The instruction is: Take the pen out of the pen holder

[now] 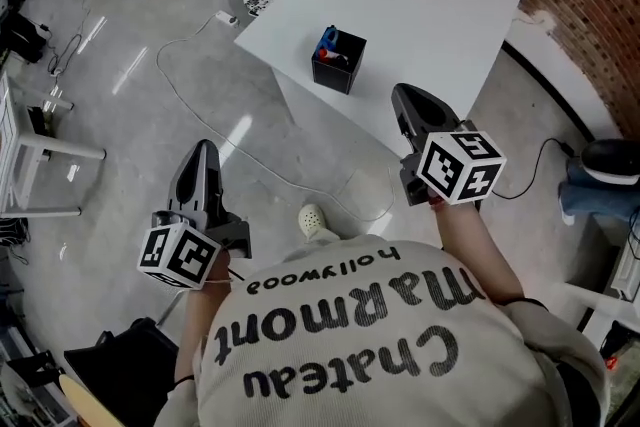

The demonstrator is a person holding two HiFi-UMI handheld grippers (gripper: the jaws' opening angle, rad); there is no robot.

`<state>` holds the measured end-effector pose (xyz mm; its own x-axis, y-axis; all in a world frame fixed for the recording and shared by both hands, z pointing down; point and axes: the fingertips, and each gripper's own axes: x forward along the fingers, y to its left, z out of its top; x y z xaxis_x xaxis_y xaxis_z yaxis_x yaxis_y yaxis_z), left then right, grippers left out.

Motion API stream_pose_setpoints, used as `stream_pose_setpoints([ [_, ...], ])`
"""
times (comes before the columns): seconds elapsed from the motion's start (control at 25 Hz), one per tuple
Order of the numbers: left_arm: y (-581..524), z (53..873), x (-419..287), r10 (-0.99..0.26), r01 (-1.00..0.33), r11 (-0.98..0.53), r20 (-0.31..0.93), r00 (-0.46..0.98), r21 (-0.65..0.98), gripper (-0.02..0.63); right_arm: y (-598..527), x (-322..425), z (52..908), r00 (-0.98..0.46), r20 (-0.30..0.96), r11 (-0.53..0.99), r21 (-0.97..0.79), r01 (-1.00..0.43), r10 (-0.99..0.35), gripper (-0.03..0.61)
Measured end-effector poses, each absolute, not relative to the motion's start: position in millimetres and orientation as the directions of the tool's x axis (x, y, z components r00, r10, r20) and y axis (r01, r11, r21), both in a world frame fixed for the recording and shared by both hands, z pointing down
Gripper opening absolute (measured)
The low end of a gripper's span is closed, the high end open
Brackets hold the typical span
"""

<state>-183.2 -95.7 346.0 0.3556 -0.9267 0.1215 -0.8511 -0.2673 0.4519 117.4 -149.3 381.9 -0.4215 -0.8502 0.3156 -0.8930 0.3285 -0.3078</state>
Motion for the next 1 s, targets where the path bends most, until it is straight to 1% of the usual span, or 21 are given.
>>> stream_pose_setpoints([
  [0.44, -165, 352, -197, -0.893, -0.808, -0.348, 0.095, 0.44, 0.474, 0.0, -184, 105, 392, -0.339, 0.34, 0.245, -0.289, -0.925, -0.877, 0.003],
  [0.68, -181, 356, -194, -0.893, -0.799, -0.339, 0.096, 0.439, 0.497, 0.0, -199, 93, 391, -0.385, 0.339, 0.303, -0.271, -0.914, -0.858, 0.003],
  [0.88, -194, 340, -194, -0.915, -0.81, -0.32, 0.062, 0.399, 0.492, 0.0, -222, 87, 385, -0.44, 0.34, 0.377, -0.236, -0.896, -0.831, 0.006],
  [0.92, -195, 336, -195, -0.919, -0.814, -0.314, 0.059, 0.39, 0.489, 0.0, -228, 83, 384, -0.454, 0.342, 0.396, -0.229, -0.889, -0.822, 0.037],
  [1.0, -198, 332, -201, -0.93, -0.825, -0.29, 0.062, 0.363, 0.486, 0.0, -239, 75, 383, -0.483, 0.349, 0.432, -0.216, -0.875, -0.803, 0.046],
])
